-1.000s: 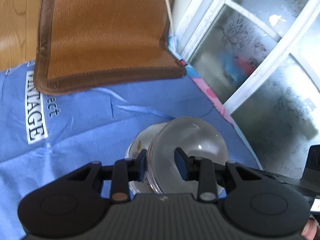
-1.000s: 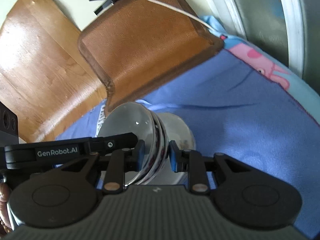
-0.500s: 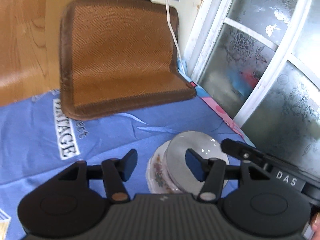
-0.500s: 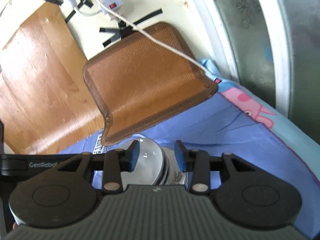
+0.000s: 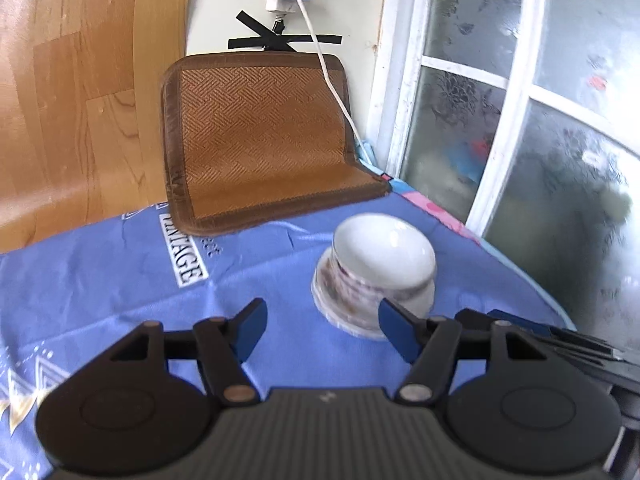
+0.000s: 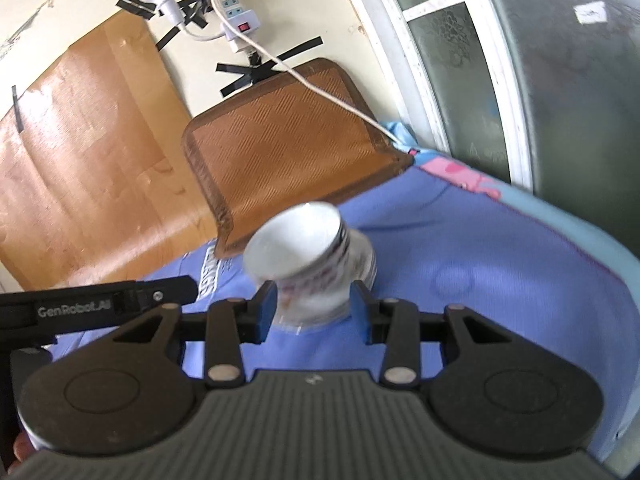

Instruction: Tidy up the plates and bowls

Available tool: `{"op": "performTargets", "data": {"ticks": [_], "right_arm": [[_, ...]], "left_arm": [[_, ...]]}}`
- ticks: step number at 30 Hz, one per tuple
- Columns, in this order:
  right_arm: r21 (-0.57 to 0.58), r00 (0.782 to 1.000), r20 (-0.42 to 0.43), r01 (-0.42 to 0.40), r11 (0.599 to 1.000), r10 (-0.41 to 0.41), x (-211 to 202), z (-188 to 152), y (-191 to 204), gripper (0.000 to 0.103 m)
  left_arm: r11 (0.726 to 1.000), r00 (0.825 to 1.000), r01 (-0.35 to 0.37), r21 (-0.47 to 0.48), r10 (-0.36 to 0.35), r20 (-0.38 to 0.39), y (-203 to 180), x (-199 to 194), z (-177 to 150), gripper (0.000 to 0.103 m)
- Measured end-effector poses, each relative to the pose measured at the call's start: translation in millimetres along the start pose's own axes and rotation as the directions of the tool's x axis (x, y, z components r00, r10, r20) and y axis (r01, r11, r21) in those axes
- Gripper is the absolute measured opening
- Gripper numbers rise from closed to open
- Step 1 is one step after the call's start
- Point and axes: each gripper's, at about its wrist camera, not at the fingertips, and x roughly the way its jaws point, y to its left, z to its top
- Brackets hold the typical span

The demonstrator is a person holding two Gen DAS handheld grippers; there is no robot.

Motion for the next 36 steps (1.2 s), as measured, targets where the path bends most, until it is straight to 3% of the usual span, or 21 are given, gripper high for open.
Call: {"op": "performTargets", "data": {"ticks": [7,12,17,21,29,36], "right_arm": [[-0.015,1.000,0.003,-0.020,1.000,0.020,-34,-22,9,0.043],[-0.025,0.998,0.029,-0.046,0.999,0.046,-58,-33,13,0.044],[-0.022,0.996,0.044,-0.079,0.997,0.080,-77,-42,11,0.044],[-0.013,0.990,0.077,-0.115,0.993,0.116,-93,-44,8,0.044],[-0.040,0.978,0.118,-0.166,0.985,0.169,-115,-48,9,0.046],[-0.020,0.980,0.094,-0.175,0.984,0.176,-107,-54,11,0.046]], "left_arm": [[1.000,1.000,-0.018,0.017,0.018,0.025,-12,-33,-31,0.064],[0.998,0.996,-0.052,0.027,0.050,0.071,-22,-61,-49,0.078],[0.996,0.992,-0.092,0.006,0.091,0.083,-29,-83,-66,0.084],[0.989,0.984,-0.143,-0.033,0.145,0.104,-31,-102,-80,0.103],[0.974,0.970,-0.215,-0.074,0.222,0.099,-36,-123,-96,0.103],[0.962,0.960,-0.254,-0.097,0.263,0.092,-29,-121,-100,0.103]]}}
